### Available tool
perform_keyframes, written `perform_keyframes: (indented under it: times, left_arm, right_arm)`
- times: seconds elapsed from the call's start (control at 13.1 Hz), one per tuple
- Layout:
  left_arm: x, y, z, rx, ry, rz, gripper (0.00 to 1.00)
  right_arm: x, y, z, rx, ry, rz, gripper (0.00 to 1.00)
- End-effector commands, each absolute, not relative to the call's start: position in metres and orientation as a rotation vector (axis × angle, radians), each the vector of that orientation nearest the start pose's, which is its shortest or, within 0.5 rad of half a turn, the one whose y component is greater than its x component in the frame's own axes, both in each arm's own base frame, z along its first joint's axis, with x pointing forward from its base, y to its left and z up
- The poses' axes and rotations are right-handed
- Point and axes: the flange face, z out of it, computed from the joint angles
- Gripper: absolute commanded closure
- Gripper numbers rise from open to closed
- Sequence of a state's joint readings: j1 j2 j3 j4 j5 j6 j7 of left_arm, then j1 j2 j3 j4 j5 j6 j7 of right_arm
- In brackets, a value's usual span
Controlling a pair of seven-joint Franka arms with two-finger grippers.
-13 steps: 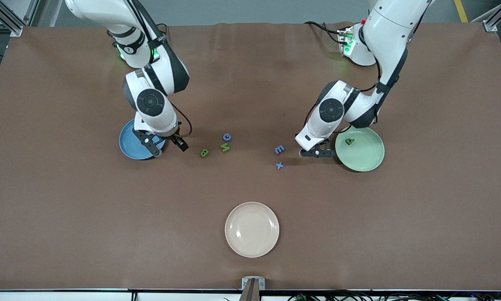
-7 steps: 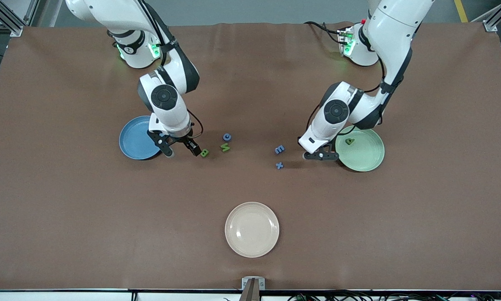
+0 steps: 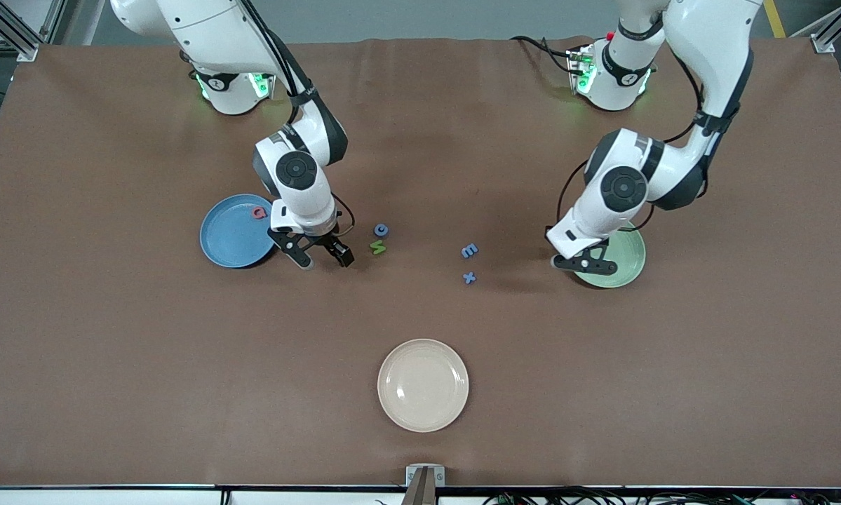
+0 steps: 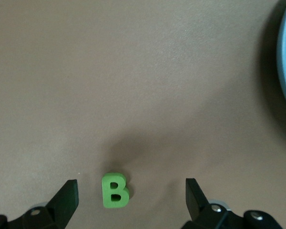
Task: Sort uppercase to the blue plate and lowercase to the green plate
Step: 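Place the c on the green plate while the right gripper grasps green B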
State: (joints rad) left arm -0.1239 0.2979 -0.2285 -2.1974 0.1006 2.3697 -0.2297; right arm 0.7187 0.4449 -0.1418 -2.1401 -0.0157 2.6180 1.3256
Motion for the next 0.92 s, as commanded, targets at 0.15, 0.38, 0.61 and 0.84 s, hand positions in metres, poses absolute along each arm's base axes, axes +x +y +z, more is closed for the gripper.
perform_keyframes:
  times: [0.15, 0.38, 0.61, 0.84]
  left_arm:
    - [0.495, -0.13, 0.241, -3.046, 0.514, 0.214, 0.92]
    - [0.487, -0.106, 0.233, -3.032, 0.602, 0.257, 0.9]
    - [0.481, -0.094, 0.226, -3.028, 0.66, 0.265, 0.89]
    - [0.479, -0.093, 0.217, -3.039, 0.666, 0.229, 0.9]
  right_arm:
    - [0.478, 0.322, 0.187, -2.953, 1.02, -0.094, 0.02]
    - [0.479, 0.333, 0.184, -2.921, 1.032, -0.045, 0.02]
    - [0.486, 0.329, 0.182, -2.91, 1.062, -0.028, 0.03]
    - [0.486, 0.329, 0.181, -2.913, 1.067, -0.019, 0.2]
